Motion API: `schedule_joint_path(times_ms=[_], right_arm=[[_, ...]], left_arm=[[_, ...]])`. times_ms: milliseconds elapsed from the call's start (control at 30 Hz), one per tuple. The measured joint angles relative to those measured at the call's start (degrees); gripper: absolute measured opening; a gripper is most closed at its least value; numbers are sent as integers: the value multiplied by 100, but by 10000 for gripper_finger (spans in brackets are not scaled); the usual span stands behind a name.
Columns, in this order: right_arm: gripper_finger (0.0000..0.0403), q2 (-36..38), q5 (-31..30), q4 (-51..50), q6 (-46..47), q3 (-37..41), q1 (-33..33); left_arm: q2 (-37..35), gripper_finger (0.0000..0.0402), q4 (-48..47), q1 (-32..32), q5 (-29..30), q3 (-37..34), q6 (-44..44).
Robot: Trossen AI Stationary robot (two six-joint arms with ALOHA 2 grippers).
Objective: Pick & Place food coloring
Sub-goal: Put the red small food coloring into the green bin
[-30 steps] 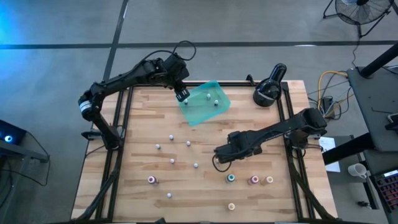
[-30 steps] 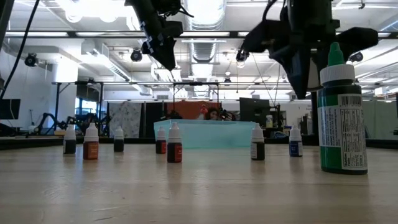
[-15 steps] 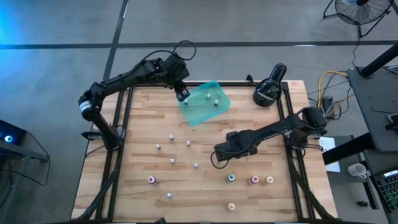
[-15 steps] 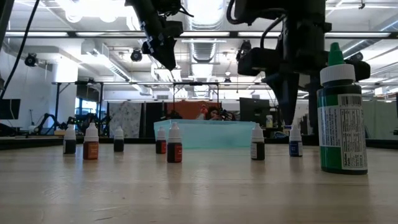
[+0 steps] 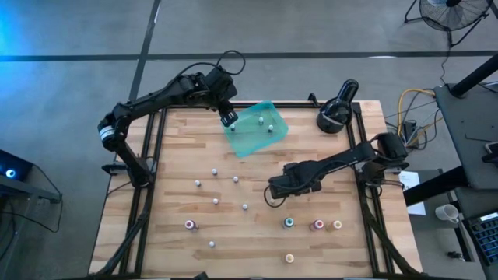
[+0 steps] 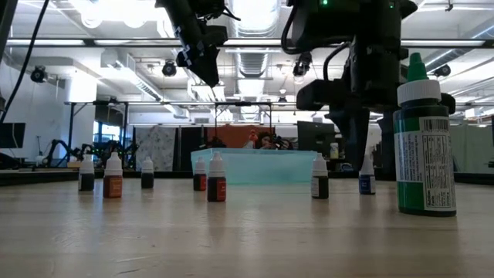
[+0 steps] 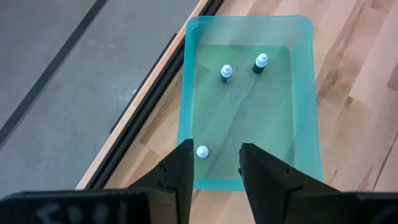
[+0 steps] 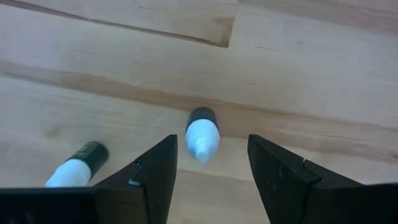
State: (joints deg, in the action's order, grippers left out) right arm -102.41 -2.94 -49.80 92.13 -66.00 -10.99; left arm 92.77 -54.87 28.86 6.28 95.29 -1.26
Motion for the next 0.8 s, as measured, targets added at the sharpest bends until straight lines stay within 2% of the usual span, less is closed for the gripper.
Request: schedule_joint_path(times_ms=[333, 800], right_arm=[[186, -9, -2, 95, -222, -47, 33], [117, -9, -2, 82, -280, 4, 33]], left_arm=[[0, 103, 2, 0, 2, 0, 0], [0, 103, 2, 0, 2, 0, 0]])
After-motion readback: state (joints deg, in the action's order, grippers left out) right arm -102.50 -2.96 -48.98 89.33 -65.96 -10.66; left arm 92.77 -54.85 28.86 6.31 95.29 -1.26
